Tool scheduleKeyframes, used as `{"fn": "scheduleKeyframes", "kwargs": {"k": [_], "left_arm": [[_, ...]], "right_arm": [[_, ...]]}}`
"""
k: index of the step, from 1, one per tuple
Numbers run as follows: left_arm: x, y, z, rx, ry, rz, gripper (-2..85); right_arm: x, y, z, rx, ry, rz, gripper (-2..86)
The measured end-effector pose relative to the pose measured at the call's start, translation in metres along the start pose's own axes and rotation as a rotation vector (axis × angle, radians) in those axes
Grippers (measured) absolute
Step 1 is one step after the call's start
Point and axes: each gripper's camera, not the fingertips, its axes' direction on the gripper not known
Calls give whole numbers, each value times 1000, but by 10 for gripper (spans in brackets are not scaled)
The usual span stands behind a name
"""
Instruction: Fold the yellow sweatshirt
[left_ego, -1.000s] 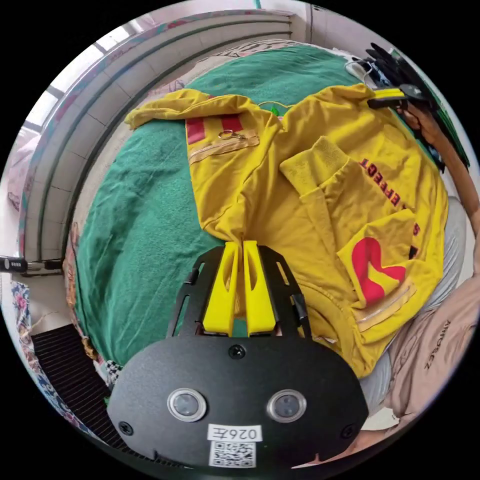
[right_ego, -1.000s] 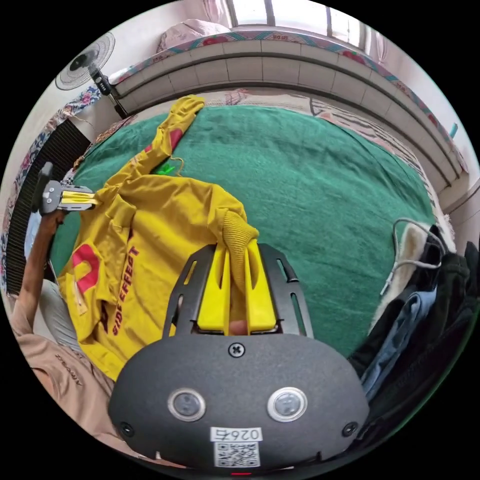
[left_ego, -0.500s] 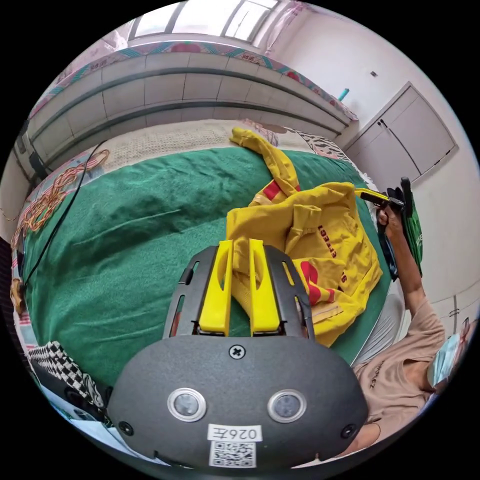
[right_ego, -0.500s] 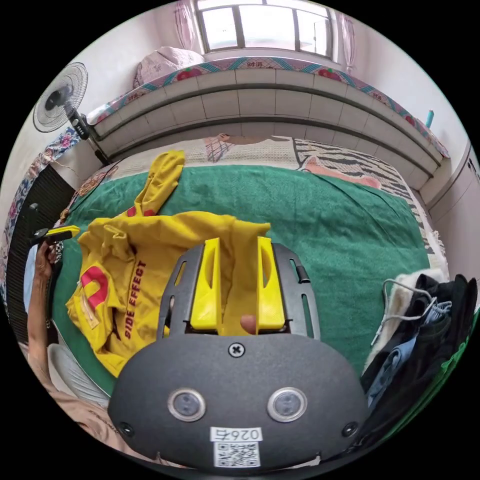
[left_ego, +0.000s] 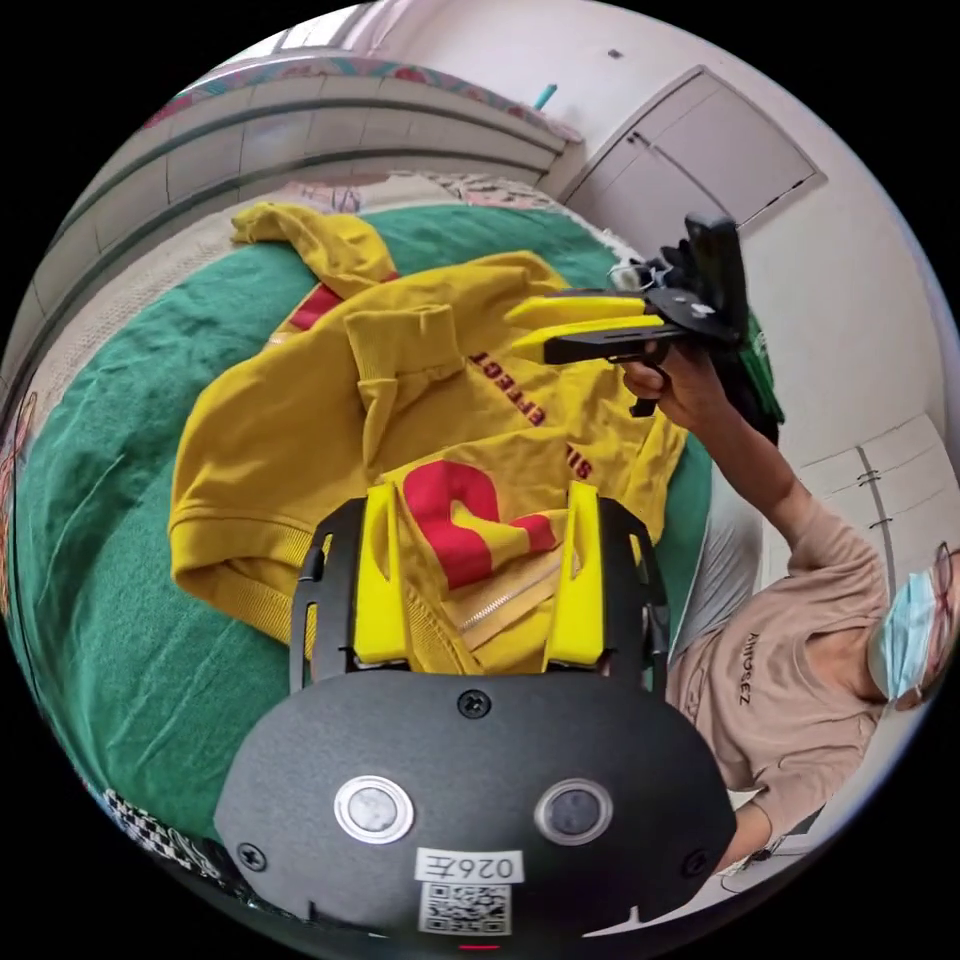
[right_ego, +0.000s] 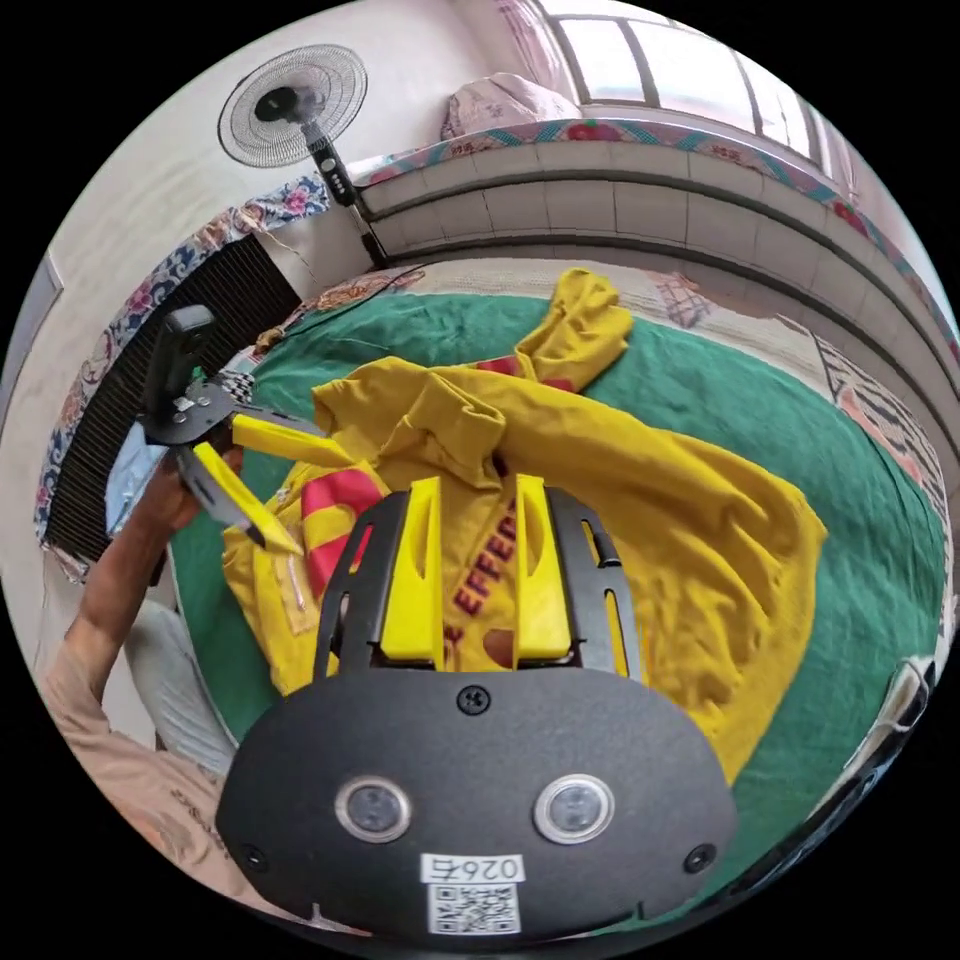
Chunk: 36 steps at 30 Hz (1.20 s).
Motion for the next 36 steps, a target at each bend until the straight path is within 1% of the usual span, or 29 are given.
{"fn": "scheduleKeyframes", "kwargs": {"k": [1,2,3,4,6,8,10,11,12,13,15,16,17,18,19,21,23,25,26,28,29,30,31,32,34,35,36], "left_arm": [[-2,-8,21,-71,-10,-14,137],[-3,-11,30,-106,-20,-22,99],[-2,-10,32,-99,-92,-63,50],[3,-10,28,-113,-106,-62,28],[21,-4,18,-131,-58,2,15],[48,11,-1,-104,-42,70,8],[92,40,-32,-24,47,169,3],[104,48,-39,-2,81,193,3],[127,64,-48,31,153,231,2],[151,79,-50,38,229,274,1],[187,98,-38,15,321,326,1],[211,108,-21,-38,357,355,1],[221,113,-10,-75,363,365,2],[240,122,13,-158,354,381,3],[256,131,37,-243,321,393,4],[273,145,57,-333,240,413,6],[287,162,51,-337,157,416,7],[303,193,7,-241,72,431,3],[306,201,-7,-203,47,426,2],[309,248,-73,47,-103,344,0],[308,263,-91,131,-145,317,0],[304,296,-126,315,-216,240,2],[297,333,-158,513,-232,163,6],[291,352,-171,613,-216,130,12],[259,419,-195,990,-72,26,27],[250,425,-195,1014,-42,-2,28],[229,419,-190,952,-15,-79,57]], "right_arm": [[-19,-18,34,-44,38,-15,64],[-29,-25,53,-89,57,-28,41],[-47,-34,88,-219,107,-69,10],[-71,-36,89,-221,198,-131,-6],[-104,-29,61,-236,252,-252,-13],[-128,-4,9,-210,231,-333,-15],[-142,50,-74,-165,125,-349,-15],[-143,66,-94,-154,86,-342,-16],[-144,101,-131,-149,-2,-329,-16],[-146,139,-160,-147,-90,-318,-15],[-151,198,-186,-151,-181,-301,-15],[-157,232,-185,-190,-201,-285,-13],[-160,248,-180,-217,-202,-274,-12],[-165,277,-161,-286,-184,-251,-8],[-169,300,-139,-351,-147,-231,-1],[-172,327,-119,-404,-57,-201,16],[-172,345,-127,-374,15,-178,41],[-152,366,-167,-237,64,-89,61],[-143,372,-178,-202,72,-56,65],[-97,400,-207,-120,127,89,76],[-85,408,-211,-108,141,127,79],[-59,426,-213,-96,155,199,84],[-34,444,-210,-95,138,265,89],[-23,452,-205,-99,116,293,90],[16,480,-177,-119,-27,376,98],[24,484,-168,-127,-67,388,99],[37,490,-147,-152,-132,417,100]]}}
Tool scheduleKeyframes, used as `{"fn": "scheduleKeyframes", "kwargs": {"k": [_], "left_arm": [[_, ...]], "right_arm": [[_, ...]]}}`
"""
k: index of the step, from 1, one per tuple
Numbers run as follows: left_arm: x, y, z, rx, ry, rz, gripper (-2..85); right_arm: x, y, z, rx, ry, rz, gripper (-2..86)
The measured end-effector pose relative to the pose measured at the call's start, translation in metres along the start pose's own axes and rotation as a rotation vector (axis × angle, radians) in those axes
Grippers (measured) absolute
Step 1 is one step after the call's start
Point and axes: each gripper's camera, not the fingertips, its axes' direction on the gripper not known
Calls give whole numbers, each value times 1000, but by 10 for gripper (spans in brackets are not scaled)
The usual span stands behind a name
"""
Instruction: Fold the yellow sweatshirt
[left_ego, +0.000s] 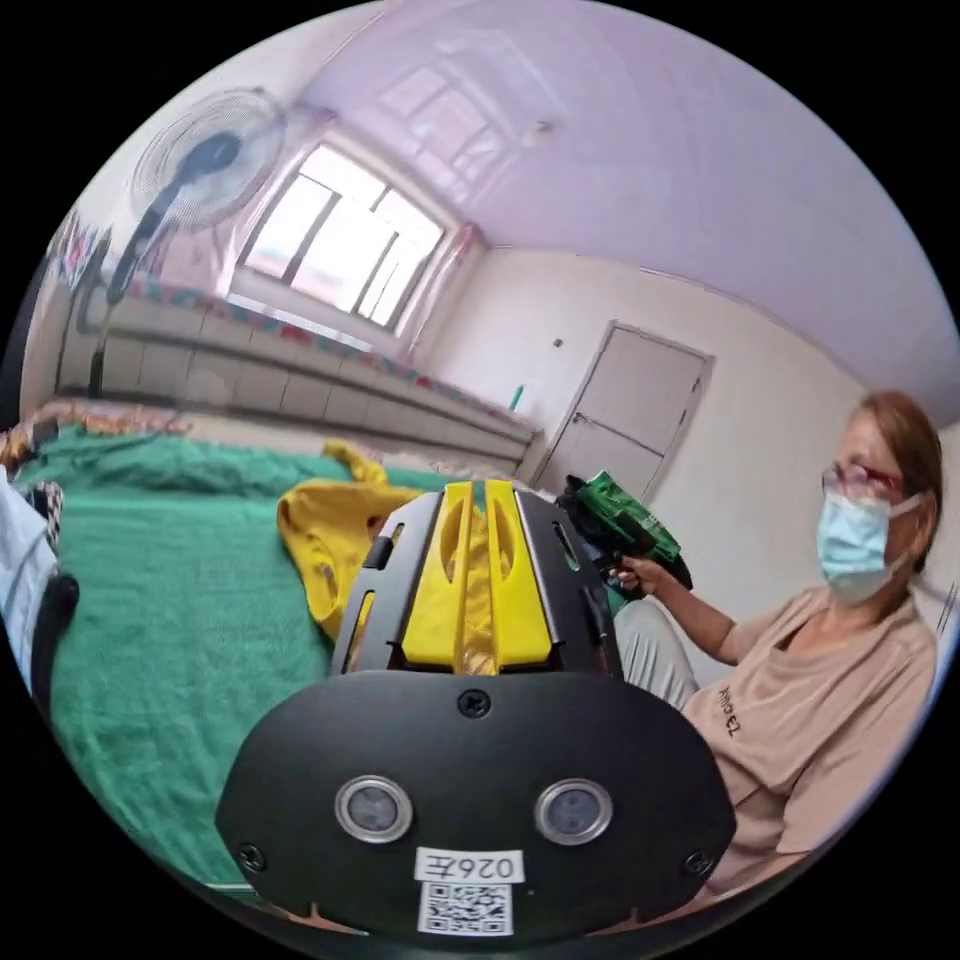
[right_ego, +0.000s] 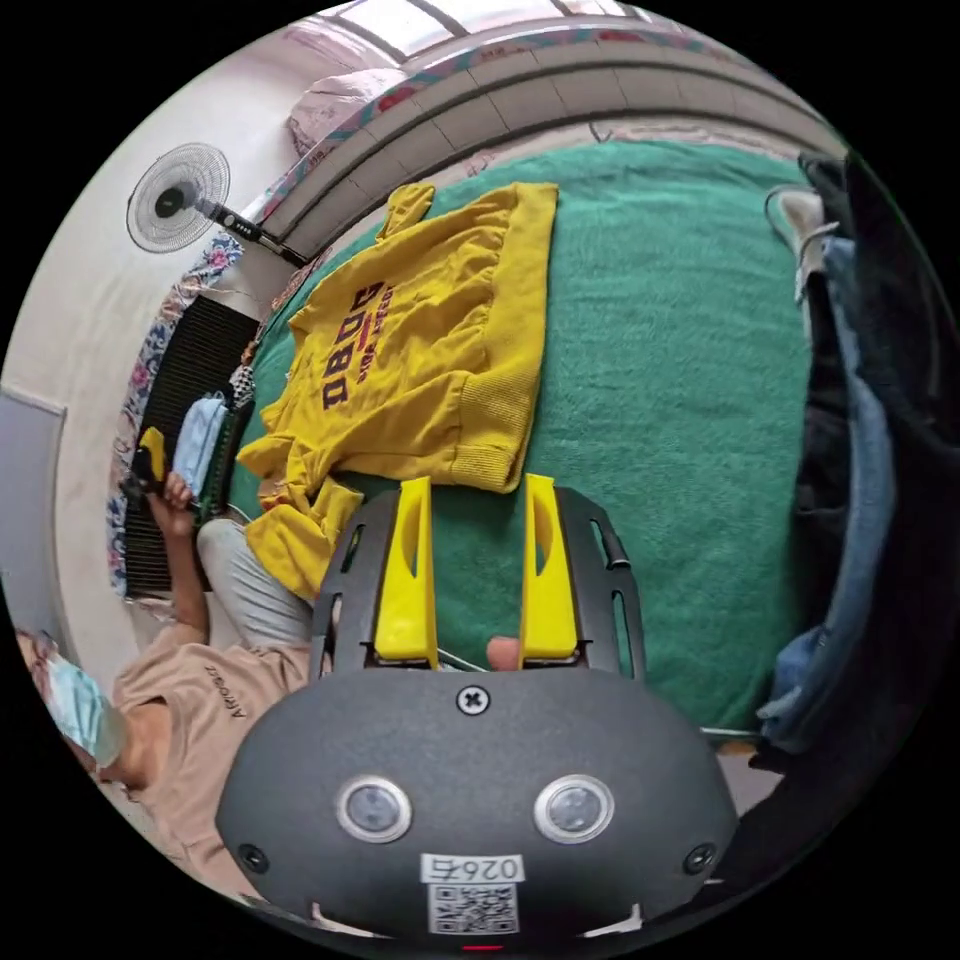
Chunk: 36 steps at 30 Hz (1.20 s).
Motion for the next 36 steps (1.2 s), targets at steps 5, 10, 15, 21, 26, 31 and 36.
{"fn": "scheduleKeyframes", "kwargs": {"k": [5,10,15,21,26,31,36], "left_arm": [[-45,6,133,-575,-269,-33,80],[-46,79,239,-1288,-322,191,-7],[-63,91,160,-1245,-377,221,-7],[-168,34,101,-627,-200,-89,90],[-254,19,206,-483,-247,-195,283],[-314,45,341,-781,-271,-171,9],[-315,67,324,-830,-144,64,1]], "right_arm": [[4,-12,61,-123,127,-18,8],[-14,47,57,-209,253,-185,-8],[27,103,52,-207,195,-218,46],[83,38,23,170,-7,-137,71],[113,-87,92,195,110,-81,93],[161,-189,173,209,84,-70,92],[162,-202,199,96,-135,-206,1]]}}
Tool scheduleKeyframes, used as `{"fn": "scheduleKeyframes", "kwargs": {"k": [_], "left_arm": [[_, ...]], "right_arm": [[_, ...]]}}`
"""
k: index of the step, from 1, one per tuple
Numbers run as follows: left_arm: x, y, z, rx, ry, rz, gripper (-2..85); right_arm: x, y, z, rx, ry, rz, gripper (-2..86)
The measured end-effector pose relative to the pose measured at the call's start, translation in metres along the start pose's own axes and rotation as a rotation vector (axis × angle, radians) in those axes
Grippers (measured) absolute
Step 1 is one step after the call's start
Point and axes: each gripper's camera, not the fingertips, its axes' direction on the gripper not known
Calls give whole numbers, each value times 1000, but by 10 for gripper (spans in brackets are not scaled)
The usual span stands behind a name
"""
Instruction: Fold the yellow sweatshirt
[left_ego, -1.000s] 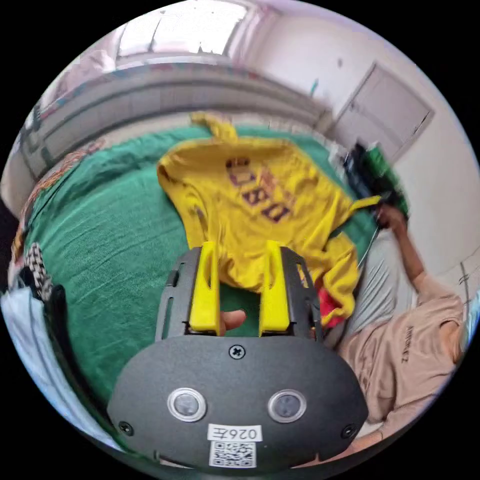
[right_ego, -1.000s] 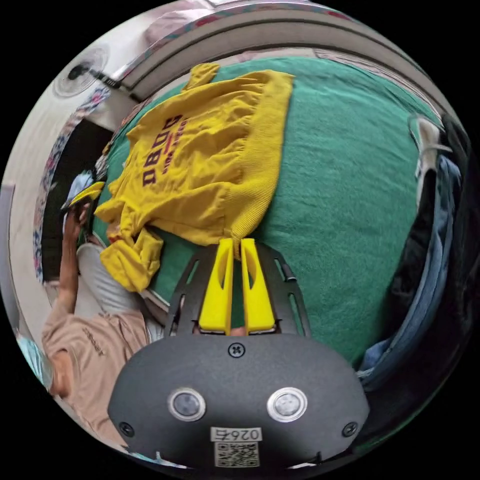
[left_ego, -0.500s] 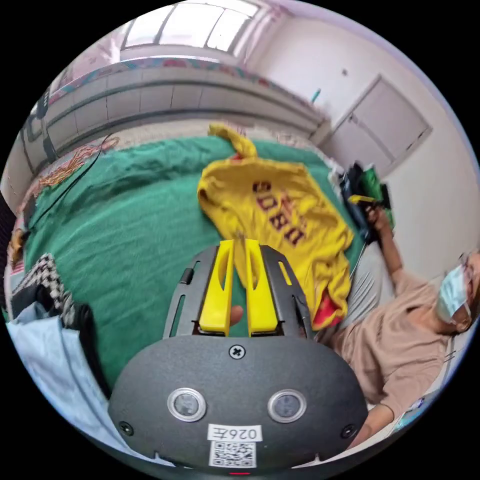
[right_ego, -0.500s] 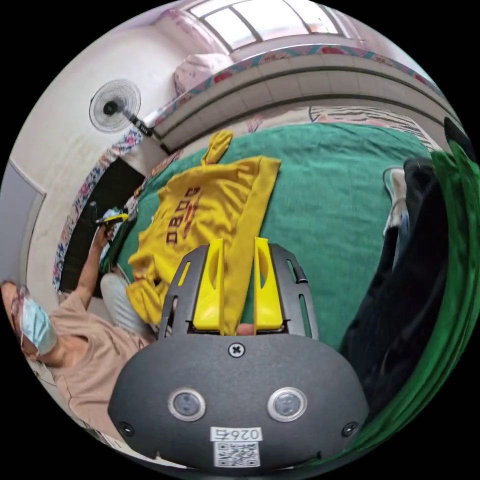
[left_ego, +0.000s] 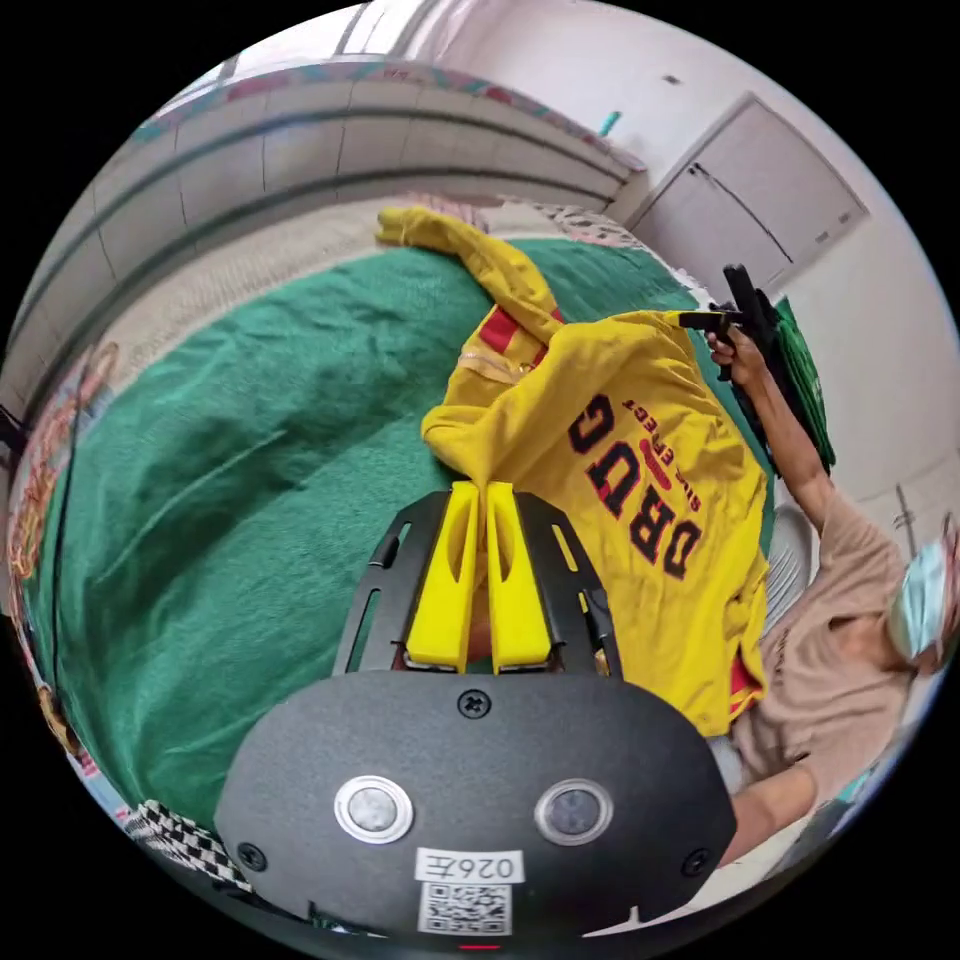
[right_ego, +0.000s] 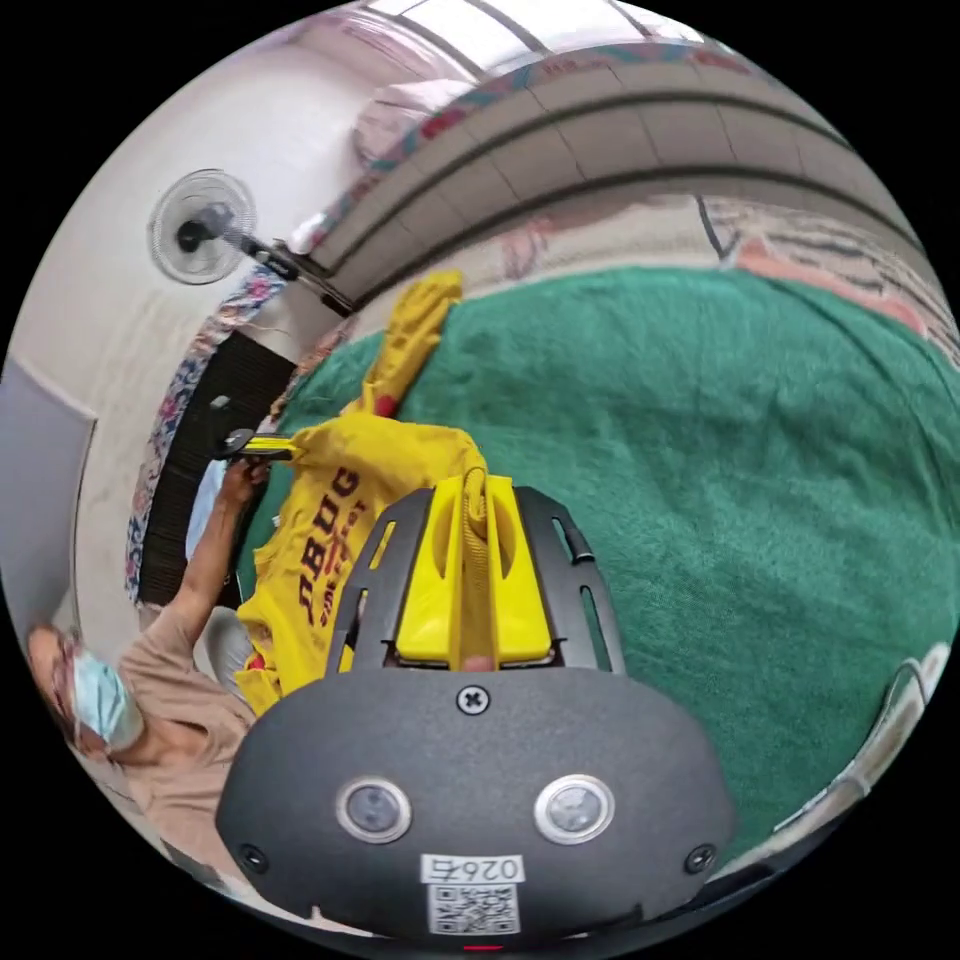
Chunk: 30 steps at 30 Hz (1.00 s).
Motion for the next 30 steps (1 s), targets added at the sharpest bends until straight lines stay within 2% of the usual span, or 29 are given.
{"fn": "scheduleKeyframes", "kwargs": {"k": [2,3,4,6,8,10,12,15,17,18,20,21,23,24,27,29,30], "left_arm": [[-33,31,-12,61,31,-54,3],[-58,44,-8,67,90,-121,6],[-74,49,-3,103,131,-174,10],[-77,46,5,135,118,-182,44],[-73,36,8,131,95,-173,98],[-69,27,0,139,29,-151,113],[-77,21,-8,143,-40,-179,131],[-105,0,-8,161,13,-251,166],[-117,-20,-1,188,65,-279,166],[-120,-36,9,169,95,-278,145],[-118,-66,37,13,143,-236,72],[-113,-86,55,-133,131,-216,37],[-94,-104,32,-77,0,-112,31],[-89,-110,8,3,-67,-89,30],[-113,-115,-34,150,-60,-147,55],[-129,-115,-51,173,-80,-223,63],[-133,-114,-64,173,-148,-255,60]], "right_arm": [[-9,20,-35,97,63,-49,0],[7,25,-49,114,132,-6,3],[30,24,-51,102,86,56,9],[54,20,-46,91,16,113,36],[57,18,-49,112,46,122,60],[54,18,-65,191,86,112,99],[61,10,-69,180,100,125,117],[76,-15,-61,112,72,145,126],[76,-31,-50,52,32,139,116],[67,-38,-56,68,84,129,62],[55,-54,-59,-7,85,61,13],[50,-67,-60,-74,76,47,-1],[29,-81,-88,-46,178,11,-7],[8,-87,-120,46,255,-29,-7],[-12,-113,-174,195,347,-55,17],[3,-140,-181,159,356,27,44],[10,-154,-188,122,357,71,57]]}}
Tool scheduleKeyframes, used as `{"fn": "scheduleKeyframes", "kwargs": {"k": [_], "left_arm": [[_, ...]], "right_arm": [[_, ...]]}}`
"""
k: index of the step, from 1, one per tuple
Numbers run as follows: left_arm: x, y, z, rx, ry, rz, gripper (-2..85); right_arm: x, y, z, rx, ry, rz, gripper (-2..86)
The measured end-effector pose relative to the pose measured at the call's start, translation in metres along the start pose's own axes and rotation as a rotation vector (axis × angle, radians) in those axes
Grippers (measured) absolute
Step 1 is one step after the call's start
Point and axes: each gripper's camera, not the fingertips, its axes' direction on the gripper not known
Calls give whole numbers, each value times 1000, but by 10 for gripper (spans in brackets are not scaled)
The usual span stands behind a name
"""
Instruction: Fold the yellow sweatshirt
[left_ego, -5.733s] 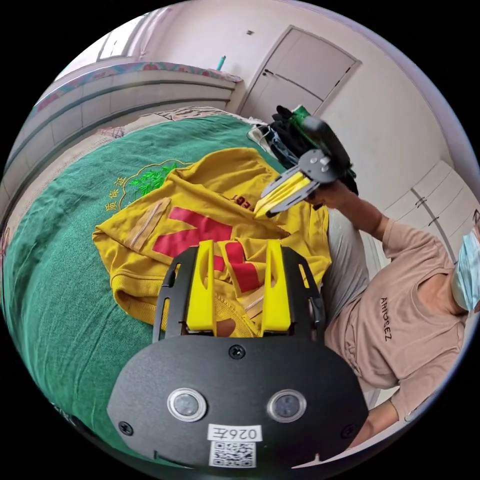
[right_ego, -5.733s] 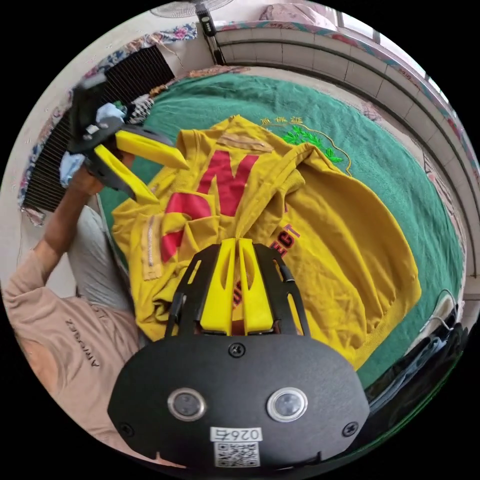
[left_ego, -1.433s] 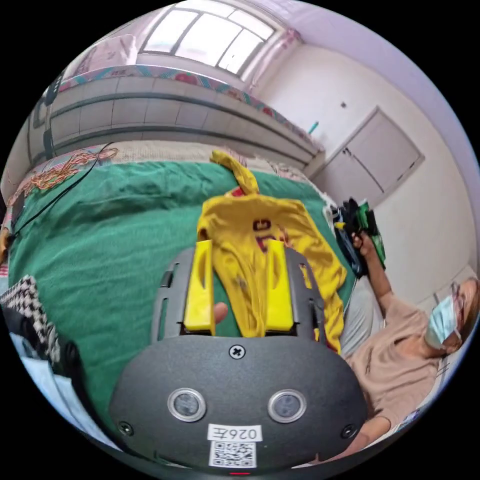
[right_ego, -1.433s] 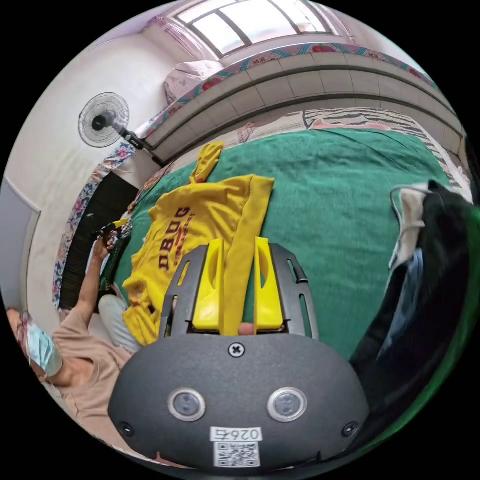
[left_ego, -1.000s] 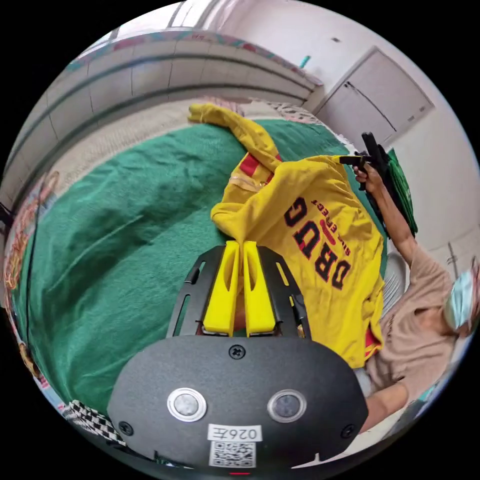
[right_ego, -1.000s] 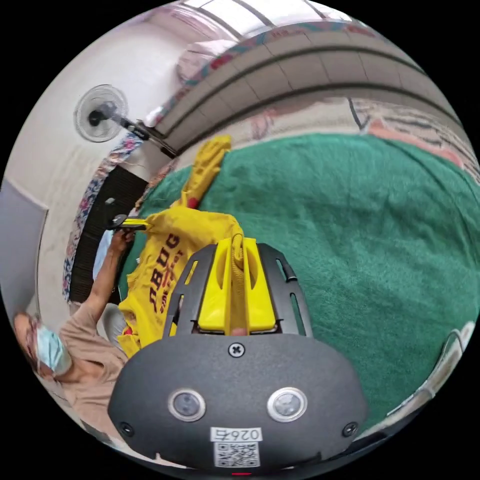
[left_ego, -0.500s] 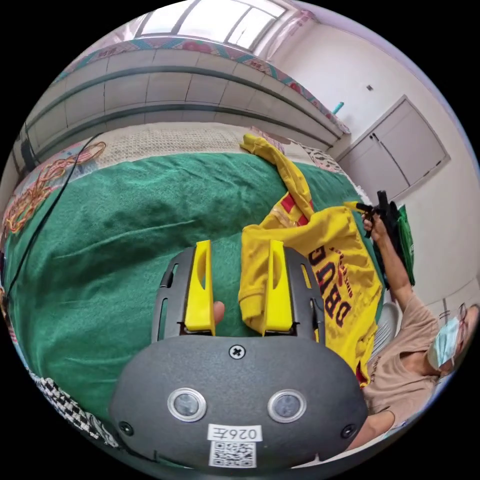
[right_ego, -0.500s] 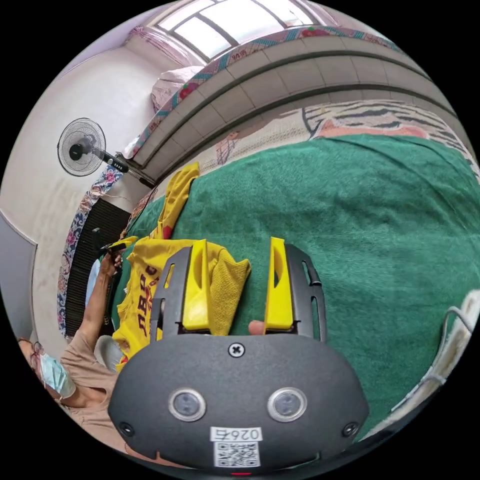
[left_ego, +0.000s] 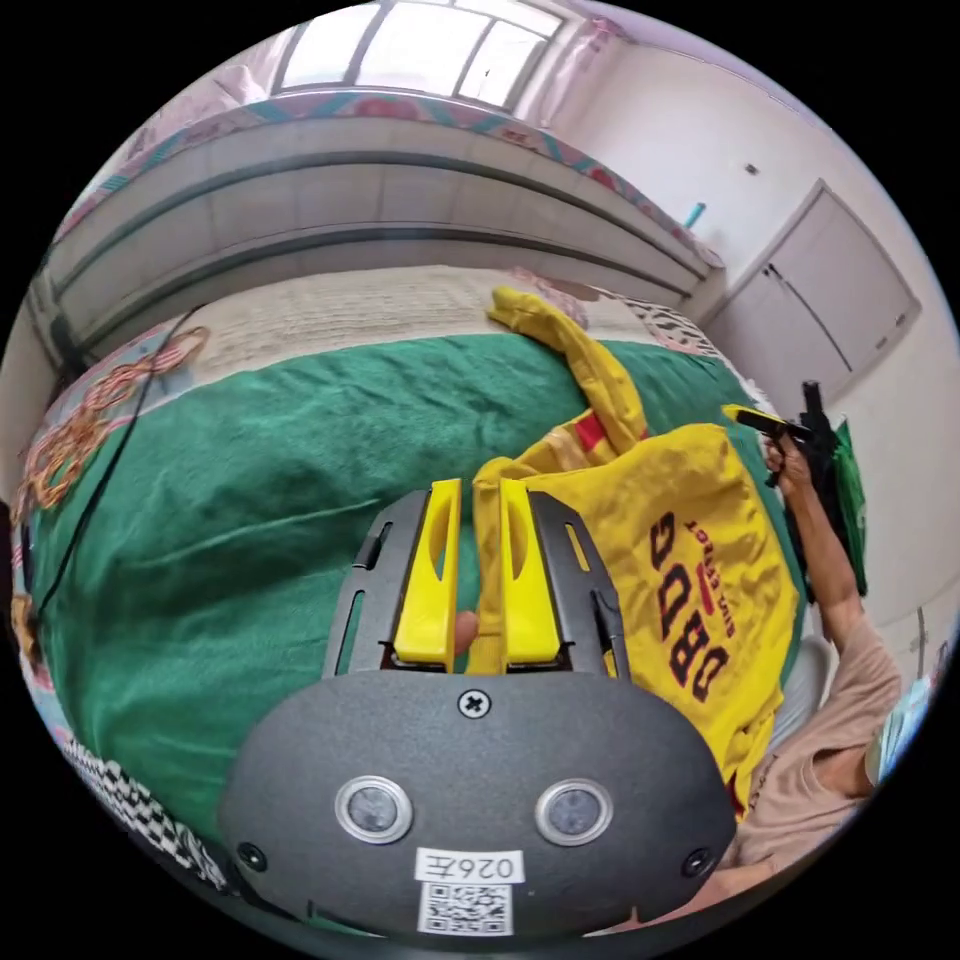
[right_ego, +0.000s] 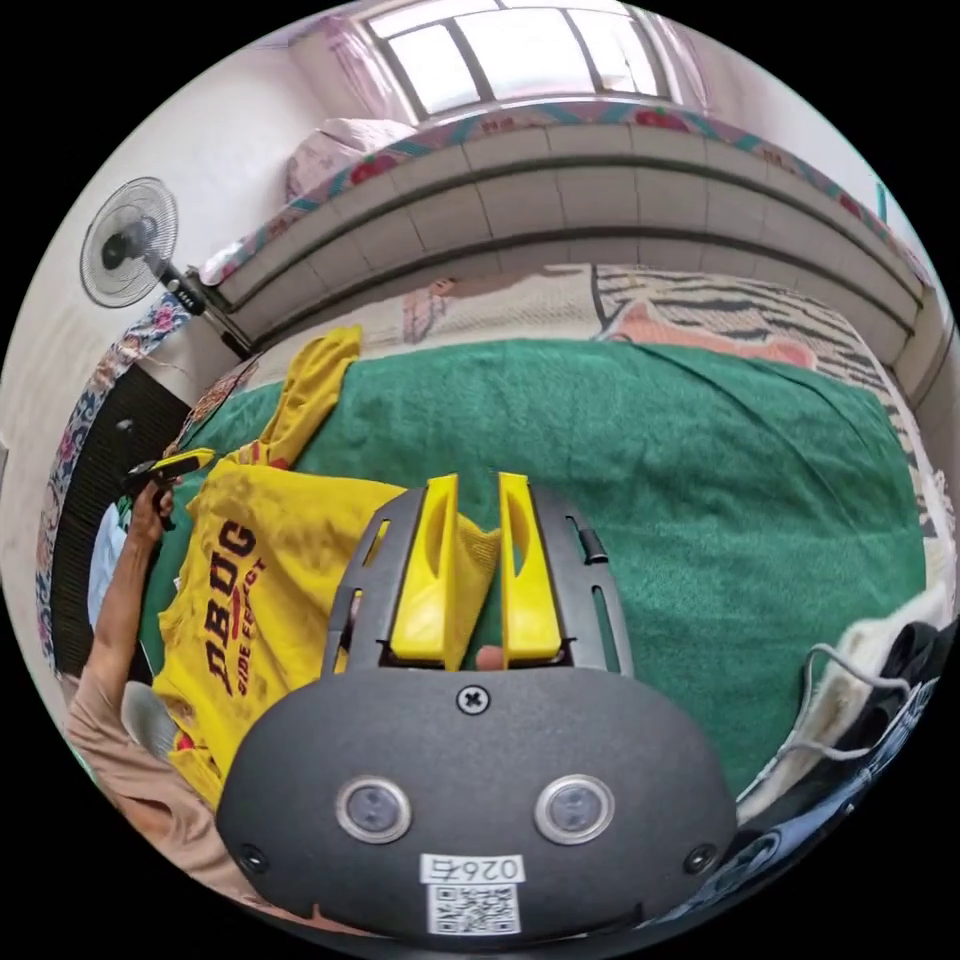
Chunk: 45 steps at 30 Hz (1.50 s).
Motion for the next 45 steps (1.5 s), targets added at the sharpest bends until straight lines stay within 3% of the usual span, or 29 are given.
{"fn": "scheduleKeyframes", "kwargs": {"k": [5,8,12,14,15,18,19,23,26,27,29,32,34,35,36,39,40,42,44,45], "left_arm": [[32,10,-84,128,-183,110,-4],[83,22,-115,46,-59,326,-8],[126,39,-126,-154,73,507,-10],[123,36,-103,-350,1,524,-10],[110,27,-108,-358,-2,482,-10],[67,-12,-173,-331,122,277,-10],[64,-14,-212,-236,159,262,-10],[90,1,-296,-88,247,402,-10],[90,7,-273,-424,214,478,-10],[80,8,-270,-544,187,477,-10],[68,-3,-324,-423,193,449,-10],[58,-5,-467,-57,186,464,-10],[56,22,-589,321,172,491,-10],[57,33,-617,425,179,509,-10],[58,57,-668,639,206,557,-10],[44,116,-747,1137,355,589,-10],[29,117,-761,1190,490,581,-10],[13,102,-770,1110,636,592,-10],[9,81,-768,937,633,545,-9],[11,71,-762,844,537,487,-9]], "right_arm": [[-32,-10,-94,79,23,-68,55],[-73,8,-148,39,-2,-197,29],[-110,52,-234,135,-2,-295,-5],[-114,51,-232,-22,-1,-360,-8],[-110,42,-215,-227,53,-375,-8],[-103,17,-292,-173,16,-320,-9],[-114,12,-336,-111,32,-359,-9],[-157,27,-429,51,137,-463,-9],[-180,27,-418,-228,220,-599,-9],[-182,29,-404,-372,349,-633,-9],[-193,33,-426,-343,525,-658,-10],[-227,39,-534,-3,601,-614,-11],[-245,63,-646,445,467,-476,-12],[-247,70,-668,542,409,-454,-12],[-254,78,-697,629,293,-456,-12],[-297,57,-697,475,166,-633,-14],[-322,50,-680,398,202,-742,-14],[-352,46,-650,316,301,-904,-14],[-367,43,-626,240,361,-1038,-13],[-368,36,-615,192,363,-1087,-10]]}}
